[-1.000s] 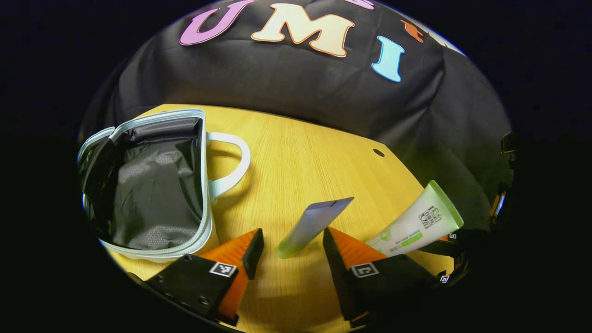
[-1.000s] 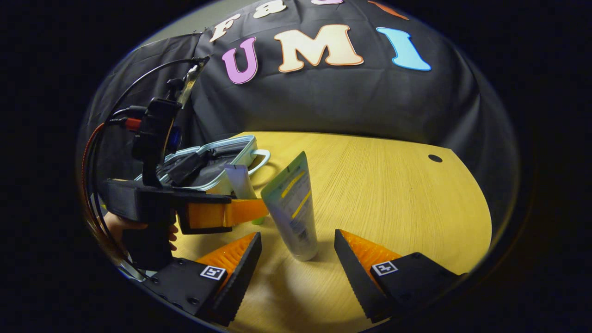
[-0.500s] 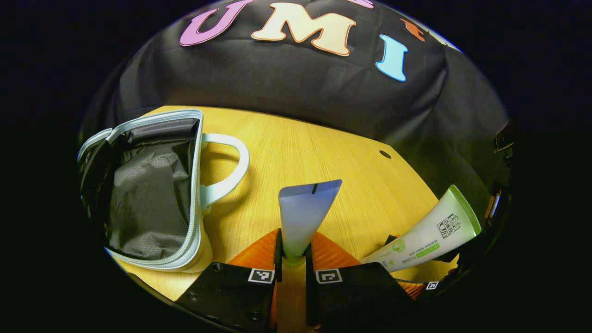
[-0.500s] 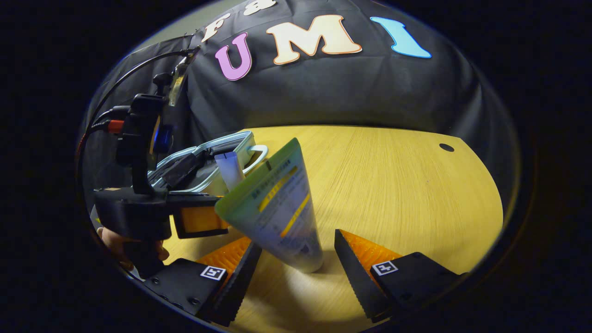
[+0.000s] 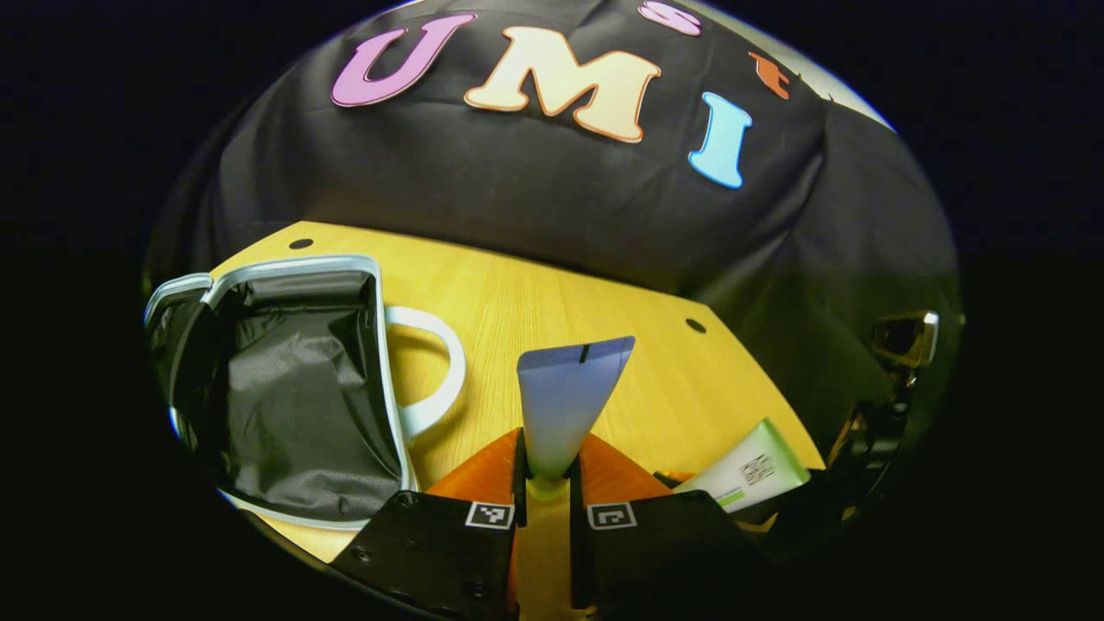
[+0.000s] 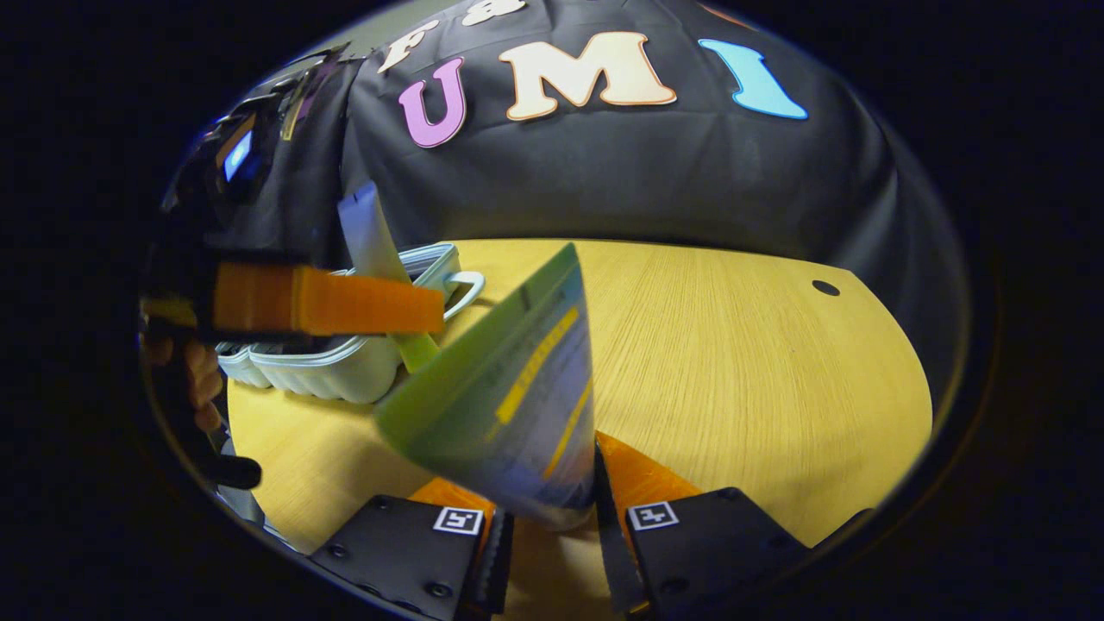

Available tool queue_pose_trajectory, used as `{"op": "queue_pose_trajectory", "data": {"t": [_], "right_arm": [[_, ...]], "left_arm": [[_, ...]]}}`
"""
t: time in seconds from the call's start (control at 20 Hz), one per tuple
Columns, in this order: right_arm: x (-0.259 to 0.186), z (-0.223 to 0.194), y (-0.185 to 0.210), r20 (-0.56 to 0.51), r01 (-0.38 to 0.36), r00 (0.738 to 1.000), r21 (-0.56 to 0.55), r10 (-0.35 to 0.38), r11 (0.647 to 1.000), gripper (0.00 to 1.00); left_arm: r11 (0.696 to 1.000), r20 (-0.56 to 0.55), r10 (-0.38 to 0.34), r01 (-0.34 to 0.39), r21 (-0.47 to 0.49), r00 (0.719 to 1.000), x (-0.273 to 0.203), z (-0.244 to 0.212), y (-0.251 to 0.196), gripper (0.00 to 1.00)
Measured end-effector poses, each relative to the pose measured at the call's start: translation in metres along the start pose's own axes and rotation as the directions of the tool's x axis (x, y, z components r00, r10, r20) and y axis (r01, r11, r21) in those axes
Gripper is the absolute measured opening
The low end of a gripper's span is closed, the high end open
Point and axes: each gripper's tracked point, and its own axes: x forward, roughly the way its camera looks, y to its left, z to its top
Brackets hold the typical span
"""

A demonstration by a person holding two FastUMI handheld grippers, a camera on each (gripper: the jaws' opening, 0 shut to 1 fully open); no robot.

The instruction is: First open the suitcase, pack the skin care products into it, and then close the suitcase.

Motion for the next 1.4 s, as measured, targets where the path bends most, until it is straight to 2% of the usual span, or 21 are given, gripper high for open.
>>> {"op": "queue_pose_trajectory", "data": {"t": [0.1,0.35,0.5,0.55,0.6,0.65,0.7,0.8,0.95,1.05,1.15,1.25,1.3,1.35,1.4], "right_arm": [[-0.004,-0.002,-0.004,-0.017,0.024,1.0,0.01,-0.024,1.0,0.41],[-0.024,0.023,0.005,-0.021,0.053,0.998,0.018,-0.052,0.998,0.44],[-0.037,0.062,0.031,0.009,0.034,0.999,0.005,-0.034,0.999,0.4],[-0.039,0.077,0.041,0.023,0.026,0.999,0.0,-0.026,1.0,0.44],[-0.04,0.091,0.054,0.036,0.012,0.999,-0.001,-0.012,1.0,0.41],[-0.037,0.103,0.069,0.042,-0.006,0.999,0.002,0.005,1.0,0.4],[-0.033,0.115,0.084,0.044,-0.029,0.999,0.008,0.029,1.0,0.43],[-0.023,0.134,0.121,0.038,-0.087,0.996,0.009,0.086,0.996,0.4],[0.001,0.144,0.177,-0.007,-0.164,0.986,-0.046,0.164,0.985,0.44],[0.023,0.135,0.207,-0.061,-0.205,0.978,-0.078,0.201,0.976,0.47],[0.041,0.124,0.231,-0.127,-0.242,0.964,-0.065,0.233,0.968,0.4],[0.052,0.124,0.245,-0.148,-0.258,0.957,-0.032,0.251,0.966,0.33],[0.057,0.127,0.247,-0.145,-0.254,0.958,-0.031,0.247,0.967,0.34],[0.064,0.127,0.246,-0.143,-0.247,0.96,-0.041,0.239,0.968,0.26],[0.068,0.125,0.246,-0.153,-0.244,0.96,-0.04,0.235,0.969,0.34]], "left_arm": [[1.0,0.023,-0.011,0.011,-0.016,1.0,-0.012,0.019,0.004,0.17],[0.993,0.002,0.064,-0.064,-0.095,0.998,-0.044,0.049,0.071,0.18],[0.977,-0.072,0.135,-0.145,-0.154,0.988,-0.059,0.048,0.134,0.16],[0.971,-0.11,0.154,-0.171,-0.167,0.982,-0.062,0.042,0.155,0.16],[0.966,-0.155,0.164,-0.191,-0.177,0.974,-0.067,0.033,0.174,0.16],[0.961,-0.21,0.163,-0.204,-0.189,0.964,-0.071,0.023,0.188,0.16],[0.957,-0.268,0.155,-0.212,-0.197,0.951,-0.074,0.011,0.2,0.16],[0.951,-0.333,0.152,-0.229,-0.206,0.931,-0.077,-0.007,0.217,0.18],[0.946,-0.378,0.122,-0.223,-0.235,0.918,-0.076,-0.02,0.222,0.16],[0.94,-0.412,0.094,-0.218,-0.264,0.906,-0.075,-0.029,0.219,0.17],[0.934,-0.445,0.08,-0.223,-0.279,0.892,-0.076,-0.038,0.22,0.18],[0.93,-0.44,0.075,-0.222,-0.292,0.895,-0.069,-0.039,0.221,0.2],[0.931,-0.43,0.07,-0.214,-0.297,0.9,-0.084,-0.029,0.218,0.21],[0.931,-0.421,0.072,-0.212,-0.297,0.904,-0.077,-0.03,0.218,0.3],[0.931,-0.403,0.061,-0.197,-0.307,0.913,-0.081,-0.023,0.217,0.38]]}}
